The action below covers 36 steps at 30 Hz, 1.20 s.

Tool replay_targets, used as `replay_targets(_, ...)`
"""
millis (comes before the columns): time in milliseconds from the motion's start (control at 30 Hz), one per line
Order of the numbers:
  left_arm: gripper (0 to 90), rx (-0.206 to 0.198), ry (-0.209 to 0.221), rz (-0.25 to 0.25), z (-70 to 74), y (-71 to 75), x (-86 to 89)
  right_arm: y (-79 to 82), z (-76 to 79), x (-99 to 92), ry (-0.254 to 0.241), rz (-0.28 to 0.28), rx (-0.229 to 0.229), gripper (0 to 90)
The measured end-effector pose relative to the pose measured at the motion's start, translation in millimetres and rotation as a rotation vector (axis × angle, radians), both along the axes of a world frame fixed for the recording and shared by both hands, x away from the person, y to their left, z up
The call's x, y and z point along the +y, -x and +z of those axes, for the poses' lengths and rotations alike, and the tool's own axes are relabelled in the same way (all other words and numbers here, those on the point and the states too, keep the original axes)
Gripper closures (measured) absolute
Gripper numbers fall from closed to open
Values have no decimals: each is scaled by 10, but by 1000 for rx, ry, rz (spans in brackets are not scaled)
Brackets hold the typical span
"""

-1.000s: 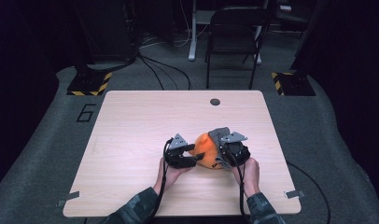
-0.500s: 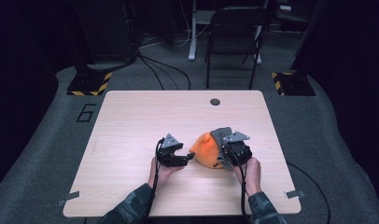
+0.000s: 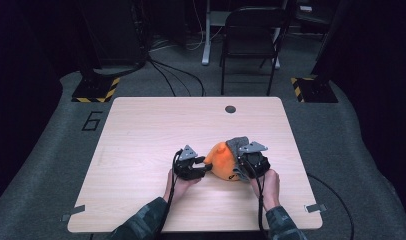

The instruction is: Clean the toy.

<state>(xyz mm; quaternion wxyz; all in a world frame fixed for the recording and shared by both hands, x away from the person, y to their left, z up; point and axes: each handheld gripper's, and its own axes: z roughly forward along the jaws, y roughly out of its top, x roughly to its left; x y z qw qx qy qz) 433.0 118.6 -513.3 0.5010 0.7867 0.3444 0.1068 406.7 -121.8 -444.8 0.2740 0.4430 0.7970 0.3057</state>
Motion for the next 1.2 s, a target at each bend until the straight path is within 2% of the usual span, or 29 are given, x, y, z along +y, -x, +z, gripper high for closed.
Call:
replay_targets(33, 577, 5, 8, 1, -7, 7, -15, 1, -1, 3, -2, -3, -1, 763)
replay_targets(100, 629, -1, -2, -11, -9, 3, -14, 5, 0, -1, -9, -7, 2, 762)
replay_targets(200, 750, -14, 1, -13, -19, 6, -19, 4, 11, -30, -24, 1, 2, 762)
replay_targets(267, 787, -23, 1, -22, -21, -1, -18, 10, 48, -81, -78, -3, 16, 760)
replay_targets(367, 806, -40, 0, -32, -11, -8, -10, 11, 134, -222, -129, -2, -4, 759)
replay_targets(467, 808, -34, 4, -33, -12, -7, 0, 19, 260, -459, -126, -60, -31, 758)
replay_targets(533, 808, -40, 7, -34, -10, -5, 3, 31, 291, -641, -102, -125, -42, 757)
replay_targets(600, 808, -45, 13, -28, -12, 0, -3, 9, 225, -815, -91, -178, -18, 757)
replay_targets(667, 808, -52, 13, -27, -11, 2, -5, -40, 69, -923, -85, -213, 35, 756)
replay_targets(733, 808, -55, 16, -34, -12, 0, 1, -106, -109, -956, -71, -234, 89, 756)
replay_targets(800, 809, -61, 23, -32, -19, 6, 4, -152, -218, -967, -63, -240, 129, 755)
replay_targets(900, 816, -65, 34, -42, -14, 12, 21, -185, -270, -981, -63, -245, 143, 754)
replay_targets(933, 823, -80, 60, -36, -4, 19, 23, -184, -273, -976, -60, -249, 141, 754)
replay_targets(1000, 832, -106, 111, -63, 97, 40, 33, -178, -263, -971, -59, -249, 142, 754)
replay_targets(1067, 836, -170, 145, -80, 292, 79, 24, -175, -244, -982, -68, -249, 138, 754)
replay_targets(1133, 838, -236, 139, -109, 510, 120, 12, -176, -234, -1000, -65, -250, 140, 754)
replay_targets(1200, 838, -261, 166, -116, 692, 175, 19, -177, -241, -1015, -68, -254, 142, 754)
